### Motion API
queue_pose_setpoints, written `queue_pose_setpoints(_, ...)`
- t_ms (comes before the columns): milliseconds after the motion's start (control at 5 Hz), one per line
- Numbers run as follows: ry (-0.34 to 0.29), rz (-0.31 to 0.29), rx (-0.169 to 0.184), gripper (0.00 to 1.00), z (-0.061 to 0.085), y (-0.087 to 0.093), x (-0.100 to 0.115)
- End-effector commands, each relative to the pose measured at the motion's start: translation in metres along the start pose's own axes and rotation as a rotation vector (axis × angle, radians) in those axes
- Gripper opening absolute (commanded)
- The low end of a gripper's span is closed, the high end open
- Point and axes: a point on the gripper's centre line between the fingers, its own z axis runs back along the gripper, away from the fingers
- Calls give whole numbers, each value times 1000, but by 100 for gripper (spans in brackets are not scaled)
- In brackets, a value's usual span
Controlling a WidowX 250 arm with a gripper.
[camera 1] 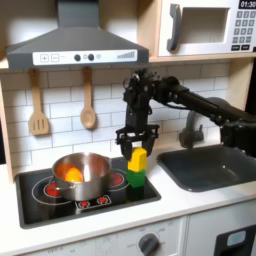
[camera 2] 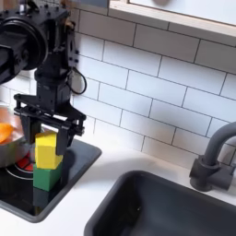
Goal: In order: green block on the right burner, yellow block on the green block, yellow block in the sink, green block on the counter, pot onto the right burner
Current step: 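Take the yellow block out of the pot and put it on the green block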
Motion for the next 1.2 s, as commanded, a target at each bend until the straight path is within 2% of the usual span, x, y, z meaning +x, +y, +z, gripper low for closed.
queue_pose_setpoints(0,4,3,4,0,-2,-1,-2)
queue_pose_setpoints(400,-2,6,11,0,-2,3,1)
queue_pose_setpoints(600,-3,19,8,100,0,5,1)
queue_pose_setpoints(1000,-6,13,10,100,2,3,0)
